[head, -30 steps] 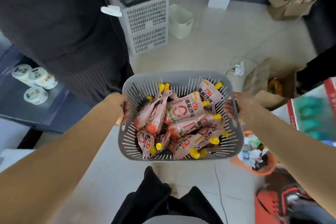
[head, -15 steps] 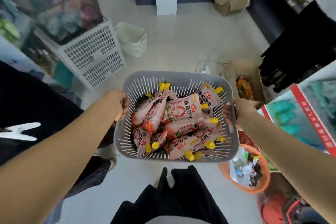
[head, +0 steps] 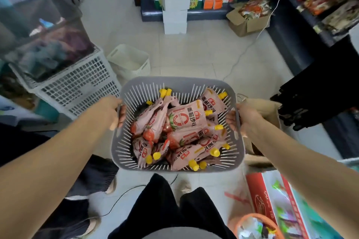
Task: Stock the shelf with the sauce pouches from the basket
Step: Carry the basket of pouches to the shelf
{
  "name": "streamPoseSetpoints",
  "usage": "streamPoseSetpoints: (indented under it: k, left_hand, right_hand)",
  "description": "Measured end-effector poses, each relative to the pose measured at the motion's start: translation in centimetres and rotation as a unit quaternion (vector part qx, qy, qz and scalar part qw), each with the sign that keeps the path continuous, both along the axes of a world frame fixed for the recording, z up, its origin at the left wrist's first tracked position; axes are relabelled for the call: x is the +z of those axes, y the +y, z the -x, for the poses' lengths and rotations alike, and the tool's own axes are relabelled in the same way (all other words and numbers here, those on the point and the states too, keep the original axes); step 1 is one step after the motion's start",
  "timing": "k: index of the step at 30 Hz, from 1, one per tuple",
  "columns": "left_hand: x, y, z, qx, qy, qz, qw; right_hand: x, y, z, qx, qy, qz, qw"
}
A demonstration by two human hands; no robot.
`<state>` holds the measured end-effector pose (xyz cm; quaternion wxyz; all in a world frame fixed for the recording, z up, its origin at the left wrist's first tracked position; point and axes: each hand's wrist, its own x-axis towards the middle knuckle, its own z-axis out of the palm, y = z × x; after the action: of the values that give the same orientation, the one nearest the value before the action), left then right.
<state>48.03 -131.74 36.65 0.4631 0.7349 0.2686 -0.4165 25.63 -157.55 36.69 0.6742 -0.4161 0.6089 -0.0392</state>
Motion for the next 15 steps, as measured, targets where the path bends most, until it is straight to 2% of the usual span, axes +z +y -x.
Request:
streamPoseSetpoints:
  k: [9, 15]
  left_hand:
    - [0.4, -11.3, -11.6, 0.013, -0.009, 0.000, 1.000]
    - [-2.2, -18.8, -22.5, 0.008, 0.019, 0.017, 1.000]
  right_hand:
    - [-0.1, -10.9, -10.9, -0.010, -0.012, -0.002, 1.000]
    - [-1.7, -17.1, -19.9, -0.038, 0.028, 0.001, 0.999]
